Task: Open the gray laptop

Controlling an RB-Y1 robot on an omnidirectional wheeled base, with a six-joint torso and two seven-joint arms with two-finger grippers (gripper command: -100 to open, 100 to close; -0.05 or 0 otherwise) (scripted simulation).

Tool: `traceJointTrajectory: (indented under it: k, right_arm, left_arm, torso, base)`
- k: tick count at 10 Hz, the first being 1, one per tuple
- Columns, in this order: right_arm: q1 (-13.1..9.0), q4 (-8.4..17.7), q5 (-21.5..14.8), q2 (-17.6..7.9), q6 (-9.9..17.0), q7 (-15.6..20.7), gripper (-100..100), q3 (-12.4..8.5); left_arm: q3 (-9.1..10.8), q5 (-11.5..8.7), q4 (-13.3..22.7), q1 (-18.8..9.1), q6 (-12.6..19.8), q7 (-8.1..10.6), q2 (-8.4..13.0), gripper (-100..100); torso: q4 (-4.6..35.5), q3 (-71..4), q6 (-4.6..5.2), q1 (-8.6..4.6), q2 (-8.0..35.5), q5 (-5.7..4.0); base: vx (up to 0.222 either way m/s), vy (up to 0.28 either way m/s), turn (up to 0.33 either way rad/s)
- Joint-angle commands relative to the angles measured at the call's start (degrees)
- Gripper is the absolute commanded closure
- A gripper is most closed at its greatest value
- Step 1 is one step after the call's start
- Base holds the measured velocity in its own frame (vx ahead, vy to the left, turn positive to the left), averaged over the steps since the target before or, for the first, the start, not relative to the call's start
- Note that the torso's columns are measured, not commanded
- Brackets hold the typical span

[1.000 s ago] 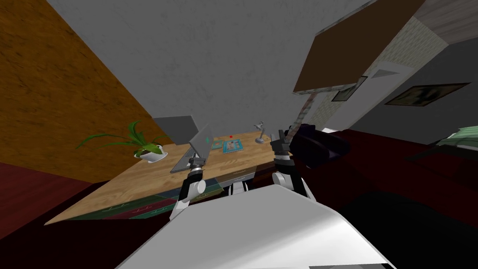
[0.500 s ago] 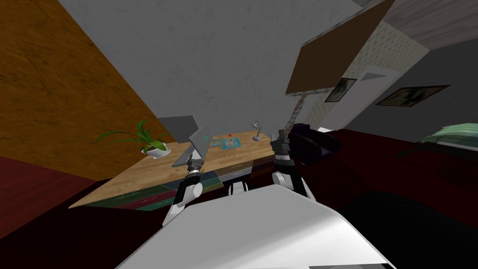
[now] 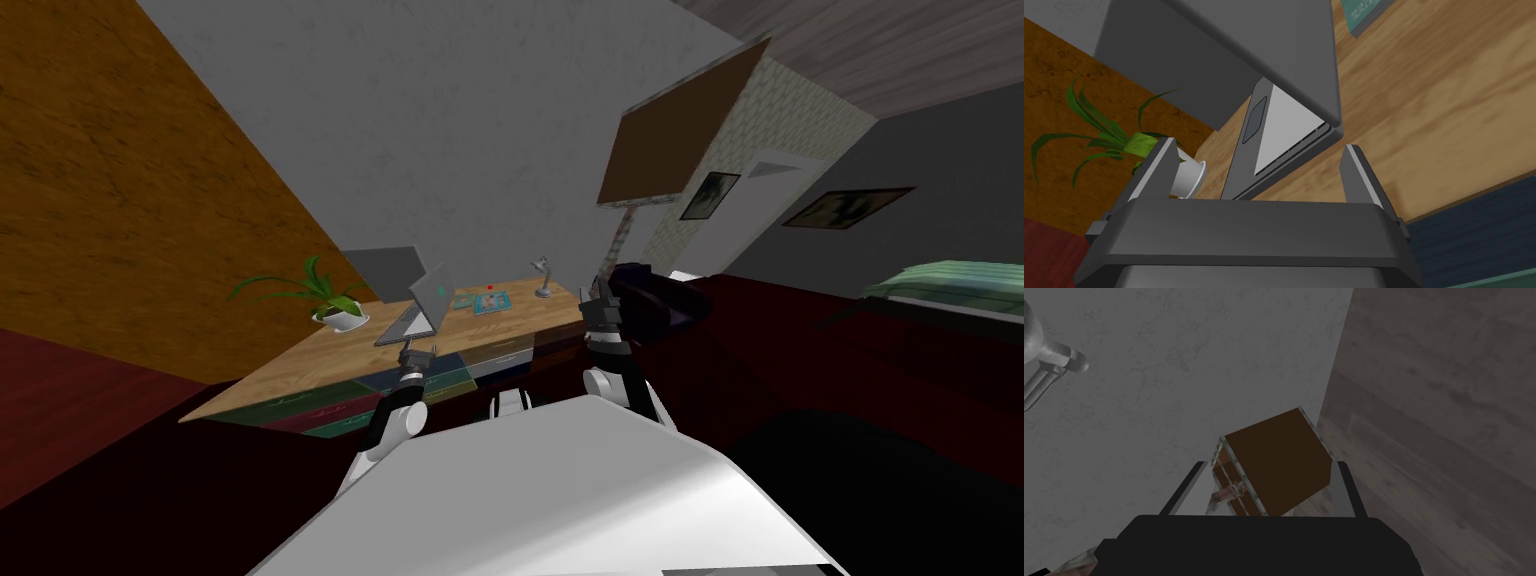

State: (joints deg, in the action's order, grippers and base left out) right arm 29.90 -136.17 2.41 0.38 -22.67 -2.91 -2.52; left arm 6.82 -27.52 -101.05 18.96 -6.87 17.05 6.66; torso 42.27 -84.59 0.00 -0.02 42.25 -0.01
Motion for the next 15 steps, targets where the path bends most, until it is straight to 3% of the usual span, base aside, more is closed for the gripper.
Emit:
traceJointTrajectory:
  k: [1,3,9,11,12,14,15]
  right_arm:
    - [0.0,0.0,0.0,0.0,0.0,0.0,0,0.0]
    - [0.0,0.0,0.0,0.0,0.0,0.0,0,0.0]
    - [0.0,0.0,0.0,0.0,0.0,0.0,0,0.0]
    - [0.0,0.0,0.0,0.0,0.0,0.0,0,0.0]
    - [0.0,0.0,0.0,0.0,0.0,0.0,0,0.0]
    - [0.0,0.0,0.0,0.0,0.0,0.0,0,0.0]
    - [0.0,0.0,0.0,0.0,0.0,0.0,0,0.0]
  left_arm:
    - [0.50,-1.8,-0.3,1.8,2.8,-0.09,0.1,-100]
    - [0.78,-2.6,-0.4,2.3,5.4,0.30,0.9,-100]
    - [-1.00,-0.7,-0.7,-3.6,9.6,3.03,0.1,-100]
    - [-1.89,0.4,-0.9,-6.3,10.9,4.19,-2.1,-100]
    - [-1.89,0.4,-0.9,-6.3,10.9,4.19,-2.1,-100]
    - [-2.27,0.9,-0.9,-7.4,11.4,4.66,-4.8,-100]
    - [-2.26,0.8,-0.5,-7.3,11.0,4.49,-4.2,-100]
  torso:
    - [0.0,0.0,0.01,0.01,0.0,0.01]
    - [0.0,0.0,-0.01,0.14,0.0,0.05]
    - [0.0,0.0,0.01,0.04,0.1,0.02]
    - [0.0,0.0,0.00,0.02,0.0,0.01]
    - [0.0,0.0,0.00,-0.04,0.0,0.00]
    - [0.1,0.2,0.02,-0.16,0.3,-0.04]
    - [0.1,0.1,0.11,-0.05,0.2,-0.01]
  base:
    - [-0.129,-0.016,0.019]
    - [-0.093,0.021,0.074]
    - [0.153,0.109,0.010]
    - [0.237,0.117,-0.011]
    - [0.147,0.059,-0.004]
    - [0.089,0.038,0.007]
    - [0.021,0.011,-0.004]
